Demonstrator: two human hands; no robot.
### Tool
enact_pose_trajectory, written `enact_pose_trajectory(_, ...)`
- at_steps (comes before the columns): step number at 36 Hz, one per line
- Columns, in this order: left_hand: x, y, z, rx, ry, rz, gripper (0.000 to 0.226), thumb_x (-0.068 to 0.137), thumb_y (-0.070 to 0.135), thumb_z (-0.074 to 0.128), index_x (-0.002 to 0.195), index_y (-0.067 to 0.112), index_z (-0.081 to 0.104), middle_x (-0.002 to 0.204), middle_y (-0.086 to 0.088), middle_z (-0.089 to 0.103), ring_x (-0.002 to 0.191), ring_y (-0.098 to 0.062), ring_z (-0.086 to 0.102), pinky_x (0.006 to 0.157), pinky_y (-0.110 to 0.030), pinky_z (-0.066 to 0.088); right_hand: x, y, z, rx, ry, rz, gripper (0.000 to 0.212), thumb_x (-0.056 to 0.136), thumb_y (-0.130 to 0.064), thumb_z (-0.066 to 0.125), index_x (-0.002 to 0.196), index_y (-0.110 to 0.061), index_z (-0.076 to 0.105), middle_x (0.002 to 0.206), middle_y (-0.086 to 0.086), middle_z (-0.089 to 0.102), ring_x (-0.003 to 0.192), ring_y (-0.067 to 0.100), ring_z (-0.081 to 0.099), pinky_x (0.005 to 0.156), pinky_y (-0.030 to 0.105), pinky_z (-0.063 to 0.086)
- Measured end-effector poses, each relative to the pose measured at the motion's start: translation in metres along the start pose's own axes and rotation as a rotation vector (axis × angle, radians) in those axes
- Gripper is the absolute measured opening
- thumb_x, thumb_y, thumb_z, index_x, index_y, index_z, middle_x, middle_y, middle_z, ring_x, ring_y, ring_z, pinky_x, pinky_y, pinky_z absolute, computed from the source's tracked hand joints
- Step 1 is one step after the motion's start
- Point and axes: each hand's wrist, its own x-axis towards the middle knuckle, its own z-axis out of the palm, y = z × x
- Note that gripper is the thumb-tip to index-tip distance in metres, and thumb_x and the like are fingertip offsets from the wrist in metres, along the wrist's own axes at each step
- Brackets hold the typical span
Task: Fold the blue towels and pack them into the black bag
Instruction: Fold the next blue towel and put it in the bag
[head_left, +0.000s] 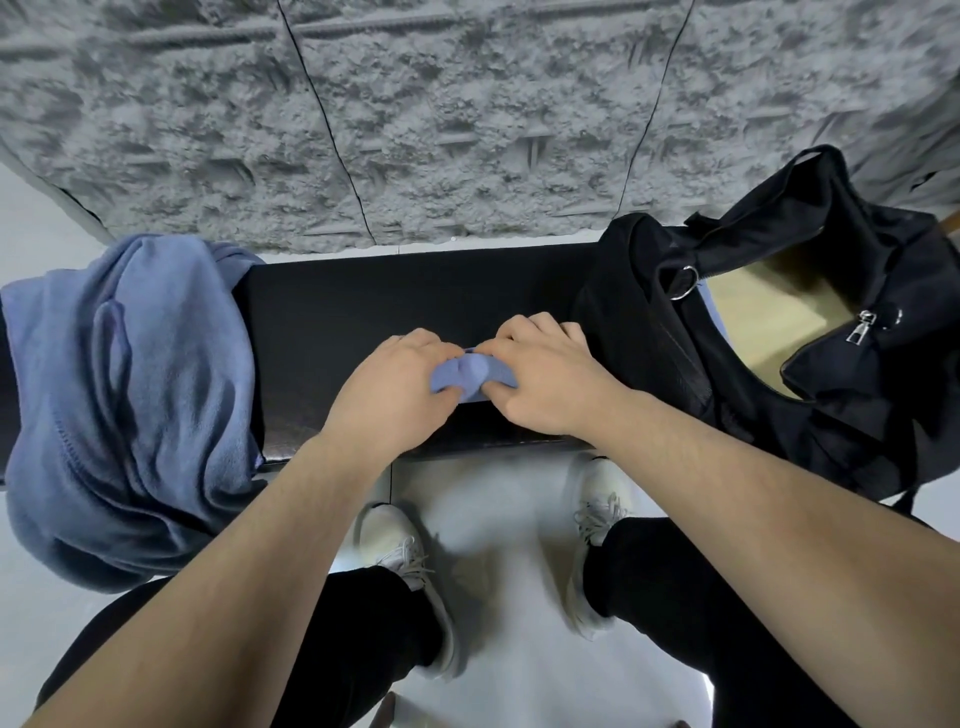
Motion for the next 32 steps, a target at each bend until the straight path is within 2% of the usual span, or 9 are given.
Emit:
enact_pose_trajectory(4,0.004,-0.001,0.002,-0.051,-0.027,-0.079,0.018,0.089,0.016,0.05,0.097,0.022,0.065,0.1,0.006,0.056,0.095,-0.017,0.052,0.077,-0.027,0.04,-0.005,0.001,0.002,0.016,0.084,-0.02,0.054,0.093,-0.039,0.051,0.145,-0.032,0.04,0.132,-0.009,0.046,0.123,0.017,0.037,0.101,0.035,0.027)
enact_pose_trajectory(8,0.009,-0.002,0.003,-0.07,-0.04,-0.108,0.011,0.09,0.015,0.048,0.09,0.017,0.059,0.096,0.005,0.053,0.094,-0.02,0.053,0.077,-0.032,0.044,-0.004,0.0,0.0,0.038,0.171,-0.065,0.046,0.088,-0.033,0.058,0.133,-0.035,0.049,0.124,-0.012,0.05,0.115,0.016,0.042,0.092,0.031,0.029)
enact_pose_trajectory(10,0.01,-0.005,0.005,-0.091,-0.028,-0.113,0.011,0.091,0.017,0.045,0.089,0.025,0.052,0.097,0.009,0.052,0.098,-0.019,0.052,0.081,-0.039,0.048,-0.003,0.0,-0.001,0.037,0.165,-0.079,0.042,0.087,-0.032,0.061,0.128,-0.036,0.054,0.12,-0.014,0.051,0.113,0.015,0.043,0.094,0.033,0.031)
enact_pose_trajectory(14,0.01,-0.006,0.006,-0.106,-0.082,-0.159,0.036,0.087,0.035,0.04,0.117,0.027,0.057,0.108,0.012,0.052,0.113,-0.018,0.049,0.092,-0.043,0.048,0.0,0.001,0.0,0.045,0.126,-0.063,0.039,0.086,-0.031,0.062,0.124,-0.037,0.055,0.119,-0.016,0.051,0.113,0.015,0.044,0.097,0.036,0.033)
enact_pose_trajectory(16,0.009,-0.005,0.005,-0.072,-0.101,-0.156,0.056,0.079,0.053,0.038,0.126,0.027,0.054,0.121,0.01,0.054,0.123,-0.018,0.045,0.1,-0.041,0.044,0.002,0.0,0.001,0.041,0.114,-0.053,0.038,0.086,-0.031,0.062,0.123,-0.035,0.055,0.118,-0.015,0.053,0.111,0.016,0.046,0.099,0.038,0.033)
enact_pose_trajectory(17,0.008,-0.005,0.005,-0.055,-0.102,-0.149,0.061,0.079,0.055,0.045,0.133,0.028,0.05,0.13,0.011,0.051,0.13,-0.018,0.041,0.104,-0.041,0.041,0.002,0.0,0.001,0.041,0.109,-0.046,0.038,0.086,-0.03,0.062,0.123,-0.034,0.055,0.118,-0.015,0.054,0.111,0.016,0.046,0.099,0.039,0.033)
enact_pose_trajectory(20,0.004,-0.003,0.007,0.004,-0.071,-0.12,0.074,0.083,0.042,0.068,0.148,0.027,0.037,0.149,0.012,0.036,0.138,-0.017,0.028,0.109,-0.04,0.036,0.004,0.001,0.003,0.003,0.087,-0.036,0.041,0.087,-0.029,0.06,0.126,-0.034,0.052,0.117,-0.014,0.056,0.109,0.017,0.047,0.1,0.039,0.034)
enact_pose_trajectory(27,0.004,-0.009,0.014,0.019,0.058,-0.145,0.068,0.083,0.026,0.069,0.145,0.031,0.041,0.149,0.009,0.033,0.134,-0.019,0.029,0.1,-0.041,0.043,0.001,-0.007,0.005,0.033,0.056,-0.018,0.042,0.092,-0.041,0.056,0.13,-0.026,0.045,0.114,-0.003,0.06,0.101,0.024,0.056,0.082,0.039,0.045)
enact_pose_trajectory(32,0.001,-0.003,0.014,0.052,0.106,-0.122,0.069,0.083,0.021,0.068,0.145,0.032,0.041,0.152,0.007,0.031,0.14,-0.017,0.023,0.105,-0.041,0.037,-0.006,-0.014,0.002,0.22,-0.026,0.086,0.042,0.097,-0.041,0.051,0.133,-0.02,0.041,0.1,0.001,0.057,0.085,0.024,0.057,0.069,0.034,0.042)
